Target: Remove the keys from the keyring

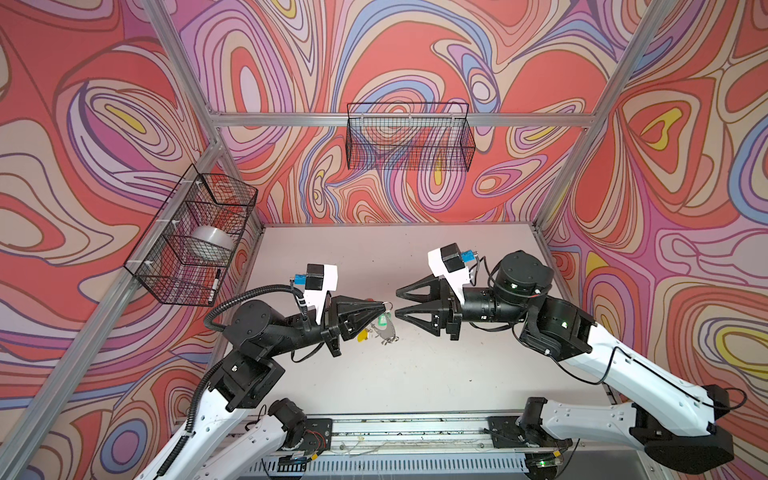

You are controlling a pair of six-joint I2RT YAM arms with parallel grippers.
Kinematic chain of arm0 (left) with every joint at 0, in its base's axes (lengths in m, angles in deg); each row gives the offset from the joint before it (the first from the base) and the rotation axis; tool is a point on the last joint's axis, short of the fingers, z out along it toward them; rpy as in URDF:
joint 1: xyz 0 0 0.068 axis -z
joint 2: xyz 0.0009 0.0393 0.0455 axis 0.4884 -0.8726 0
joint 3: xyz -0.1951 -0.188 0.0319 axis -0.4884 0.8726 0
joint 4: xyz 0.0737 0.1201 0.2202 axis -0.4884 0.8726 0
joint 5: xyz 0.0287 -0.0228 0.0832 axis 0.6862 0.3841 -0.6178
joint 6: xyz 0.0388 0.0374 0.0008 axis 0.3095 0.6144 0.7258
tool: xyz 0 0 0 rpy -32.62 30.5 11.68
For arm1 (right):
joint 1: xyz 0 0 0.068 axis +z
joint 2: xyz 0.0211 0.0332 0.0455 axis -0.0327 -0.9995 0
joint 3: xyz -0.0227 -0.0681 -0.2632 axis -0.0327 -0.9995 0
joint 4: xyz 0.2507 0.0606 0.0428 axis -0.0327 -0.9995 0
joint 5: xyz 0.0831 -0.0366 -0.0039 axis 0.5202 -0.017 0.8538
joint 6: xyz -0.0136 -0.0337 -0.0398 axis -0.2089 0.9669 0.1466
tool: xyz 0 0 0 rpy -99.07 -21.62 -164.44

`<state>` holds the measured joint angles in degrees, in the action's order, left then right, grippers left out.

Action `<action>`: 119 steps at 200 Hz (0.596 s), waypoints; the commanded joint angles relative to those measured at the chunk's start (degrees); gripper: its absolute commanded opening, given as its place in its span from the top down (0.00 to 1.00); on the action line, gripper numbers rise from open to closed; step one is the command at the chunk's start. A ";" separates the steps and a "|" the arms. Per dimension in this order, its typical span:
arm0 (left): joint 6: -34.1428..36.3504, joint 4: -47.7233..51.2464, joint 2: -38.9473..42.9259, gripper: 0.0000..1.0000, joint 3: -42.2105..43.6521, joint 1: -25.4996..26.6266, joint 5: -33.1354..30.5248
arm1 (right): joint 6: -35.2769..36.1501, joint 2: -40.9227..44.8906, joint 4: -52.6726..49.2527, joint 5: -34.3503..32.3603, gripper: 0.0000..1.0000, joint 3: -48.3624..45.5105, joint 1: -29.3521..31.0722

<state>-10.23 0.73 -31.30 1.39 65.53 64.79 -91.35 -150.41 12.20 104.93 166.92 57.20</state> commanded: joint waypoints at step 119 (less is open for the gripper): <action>-0.45 -3.21 0.71 1.00 -0.35 0.01 1.09 | -2.81 -1.74 4.12 5.24 0.92 -1.48 0.39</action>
<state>-10.29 0.36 -30.97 1.39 65.53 65.10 -94.04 -151.83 15.46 109.26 166.31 57.20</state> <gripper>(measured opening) 0.048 0.113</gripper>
